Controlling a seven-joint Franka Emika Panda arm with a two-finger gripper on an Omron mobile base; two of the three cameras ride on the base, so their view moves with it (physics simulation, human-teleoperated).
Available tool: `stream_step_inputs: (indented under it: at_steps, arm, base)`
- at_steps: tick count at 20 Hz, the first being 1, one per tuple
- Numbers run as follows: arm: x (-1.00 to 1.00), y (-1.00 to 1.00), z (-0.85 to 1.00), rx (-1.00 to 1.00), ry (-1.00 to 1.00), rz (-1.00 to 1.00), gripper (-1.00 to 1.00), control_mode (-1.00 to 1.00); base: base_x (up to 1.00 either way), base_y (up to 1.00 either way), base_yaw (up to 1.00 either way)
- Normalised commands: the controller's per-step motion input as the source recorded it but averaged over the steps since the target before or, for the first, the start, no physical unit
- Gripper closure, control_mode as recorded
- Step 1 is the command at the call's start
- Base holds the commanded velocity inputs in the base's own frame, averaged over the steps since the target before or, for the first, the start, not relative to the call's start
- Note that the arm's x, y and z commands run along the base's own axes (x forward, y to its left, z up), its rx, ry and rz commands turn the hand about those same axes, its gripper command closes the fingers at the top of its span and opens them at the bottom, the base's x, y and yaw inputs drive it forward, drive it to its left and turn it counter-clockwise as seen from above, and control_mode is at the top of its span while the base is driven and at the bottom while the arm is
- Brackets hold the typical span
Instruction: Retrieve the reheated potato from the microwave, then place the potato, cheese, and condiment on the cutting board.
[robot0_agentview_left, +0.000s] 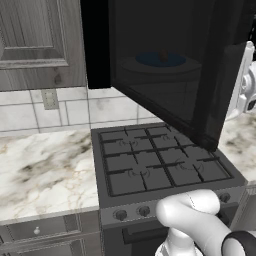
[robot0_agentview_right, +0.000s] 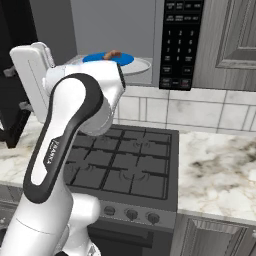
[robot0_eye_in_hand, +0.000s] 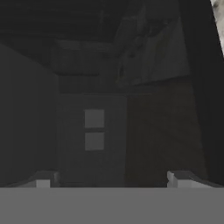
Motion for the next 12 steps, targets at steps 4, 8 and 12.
stream_step_inputs:
  at_steps: [4, 8, 12]
  arm:
    - [-0.13, 0.54, 0.00, 0.00, 0.00, 0.16, -1.00, -1.00]
    - [-0.06, 0.55, -0.02, 0.00, 0.00, 0.12, -1.00, -1.00]
    - [-0.03, 0.61, -0.07, 0.00, -0.01, 0.05, -1.00, -1.00]
  base:
    - [0.00, 0.00, 0.00]
    - [0.00, 0.00, 0.00]
    - [0.00, 0.00, 0.00]
